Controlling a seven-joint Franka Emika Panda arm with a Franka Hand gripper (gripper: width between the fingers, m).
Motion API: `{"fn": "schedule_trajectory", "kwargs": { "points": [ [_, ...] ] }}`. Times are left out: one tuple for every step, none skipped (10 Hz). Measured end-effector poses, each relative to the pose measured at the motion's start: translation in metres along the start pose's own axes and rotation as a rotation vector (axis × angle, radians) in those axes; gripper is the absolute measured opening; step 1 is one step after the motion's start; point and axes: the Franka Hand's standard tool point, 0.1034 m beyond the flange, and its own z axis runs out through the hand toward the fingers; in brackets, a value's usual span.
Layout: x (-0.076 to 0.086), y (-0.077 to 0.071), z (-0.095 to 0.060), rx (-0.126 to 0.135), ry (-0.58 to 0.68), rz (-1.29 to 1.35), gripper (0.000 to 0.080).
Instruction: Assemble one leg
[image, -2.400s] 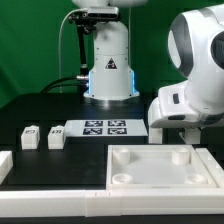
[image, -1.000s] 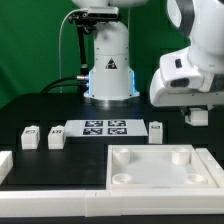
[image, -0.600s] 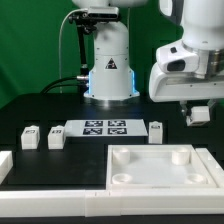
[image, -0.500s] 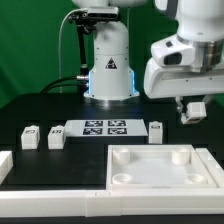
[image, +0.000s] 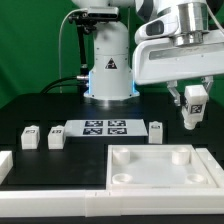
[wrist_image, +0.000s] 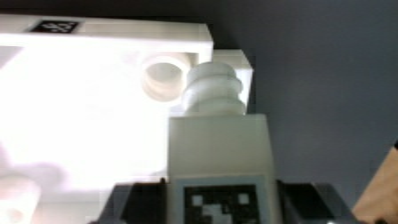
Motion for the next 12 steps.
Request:
{"fn": "schedule_trajectory", "kwargs": {
  "points": [
    [-0.008,0.001,0.003,-0.006,-0.047,-0.002,0.0290],
    [-0.004,0.001,0.002,-0.005,-0.045,-0.001,0.0290],
    [-0.005,0.001,0.005,-0.005,-0.050,-0.008,0.0290],
    [0.007,-0.001,0.014,0.001,-0.045,-0.065,0.0290],
    [0.027,0.002,0.023,0.004,-0.034,-0.098,0.0290],
    [0.048,0.007,0.031,0.004,-0.014,-0.115,0.0290],
    [0.063,0.009,0.041,0.006,-0.006,-0.120,0.0290],
    [0.071,0.010,0.049,0.007,0.005,-0.133,0.0290],
    [0.073,0.010,0.052,0.008,0.007,-0.141,0.0290],
    [0.073,0.010,0.051,0.008,0.007,-0.142,0.0290],
    [0.072,0.010,0.052,0.008,0.005,-0.142,0.0290],
    [0.075,0.010,0.052,0.007,0.040,-0.142,0.0290]
  ]
}}
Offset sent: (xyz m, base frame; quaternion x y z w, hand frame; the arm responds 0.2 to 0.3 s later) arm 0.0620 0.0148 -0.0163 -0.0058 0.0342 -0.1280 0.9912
